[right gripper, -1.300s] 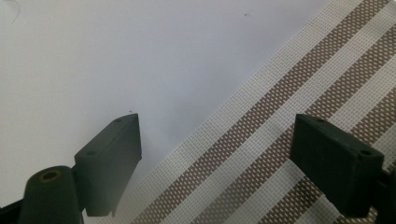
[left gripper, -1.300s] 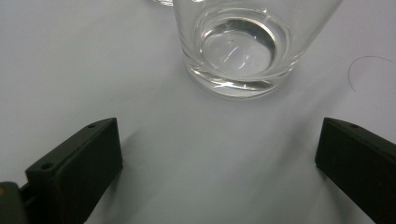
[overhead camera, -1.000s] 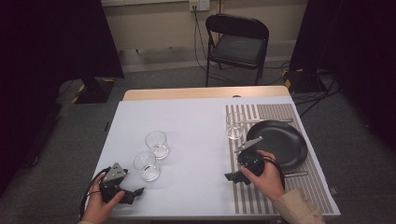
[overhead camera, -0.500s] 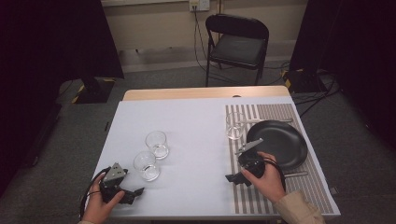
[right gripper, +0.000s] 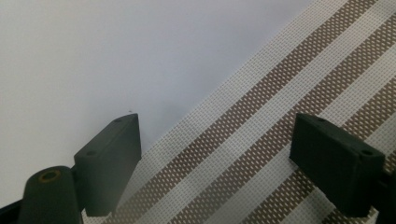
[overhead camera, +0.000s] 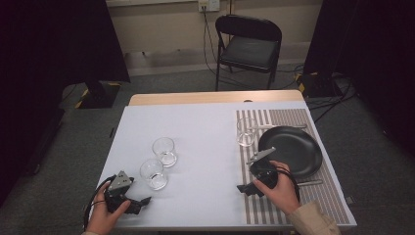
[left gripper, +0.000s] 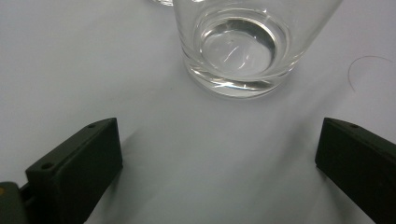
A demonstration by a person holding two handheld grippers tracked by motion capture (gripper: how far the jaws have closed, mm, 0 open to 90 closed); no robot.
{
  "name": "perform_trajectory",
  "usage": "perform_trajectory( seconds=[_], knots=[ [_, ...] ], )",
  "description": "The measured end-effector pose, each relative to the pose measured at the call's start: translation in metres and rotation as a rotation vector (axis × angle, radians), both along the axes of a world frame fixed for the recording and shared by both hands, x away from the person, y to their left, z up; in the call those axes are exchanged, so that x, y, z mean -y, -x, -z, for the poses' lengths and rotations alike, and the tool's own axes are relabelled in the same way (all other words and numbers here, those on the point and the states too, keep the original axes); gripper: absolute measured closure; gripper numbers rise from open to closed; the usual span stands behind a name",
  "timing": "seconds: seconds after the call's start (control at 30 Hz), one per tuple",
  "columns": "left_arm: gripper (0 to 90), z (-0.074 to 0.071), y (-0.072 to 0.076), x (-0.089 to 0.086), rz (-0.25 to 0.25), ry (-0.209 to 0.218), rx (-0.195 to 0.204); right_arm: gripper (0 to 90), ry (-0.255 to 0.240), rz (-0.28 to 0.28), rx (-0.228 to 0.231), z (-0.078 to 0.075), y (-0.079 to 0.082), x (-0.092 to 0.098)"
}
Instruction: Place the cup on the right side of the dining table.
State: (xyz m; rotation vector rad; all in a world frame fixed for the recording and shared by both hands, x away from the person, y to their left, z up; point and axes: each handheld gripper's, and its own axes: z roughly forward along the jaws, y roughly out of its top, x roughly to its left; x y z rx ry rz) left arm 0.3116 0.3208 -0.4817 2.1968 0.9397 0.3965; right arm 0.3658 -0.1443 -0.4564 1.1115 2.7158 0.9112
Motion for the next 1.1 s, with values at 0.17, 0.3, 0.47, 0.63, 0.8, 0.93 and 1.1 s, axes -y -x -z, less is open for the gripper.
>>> perform_trajectory(
  seconds=[0.17, 0.3, 0.47, 0.63, 0.8, 0.93, 1.1],
  knots=[
    [0.0, 0.0, 0.0, 0.0, 0.004, -0.005, 0.003, 14.6, 0.008, -0.015, 0.019, 0.001, 0.002, 0.0],
    [0.0, 0.0, 0.0, 0.0, 0.004, -0.006, 0.005, 14.5, 0.001, -0.024, 0.04, 0.003, 0.003, 0.001],
    [0.0, 0.0, 0.0, 0.0, 0.004, -0.005, 0.003, 13.4, -0.005, -0.036, 0.061, 0.005, 0.006, 0.002],
    [0.0, 0.0, 0.0, 0.0, 0.004, -0.005, 0.003, 13.4, 0.002, -0.045, 0.124, 0.009, 0.012, 0.002],
    [0.0, 0.0, 0.0, 0.0, 0.003, -0.003, 0.001, 12.4, 0.034, -0.054, 0.17, 0.011, 0.017, -0.001],
    [0.0, 0.0, 0.0, 0.0, 0.001, -0.001, 0.0, 12.4, 0.025, -0.062, 0.173, 0.012, 0.018, 0.0],
    [0.0, 0.0, 0.0, 0.0, 0.0, 0.0, 0.0, 12.4, 0.012, -0.055, 0.184, 0.013, 0.019, 0.001]
  ],
)
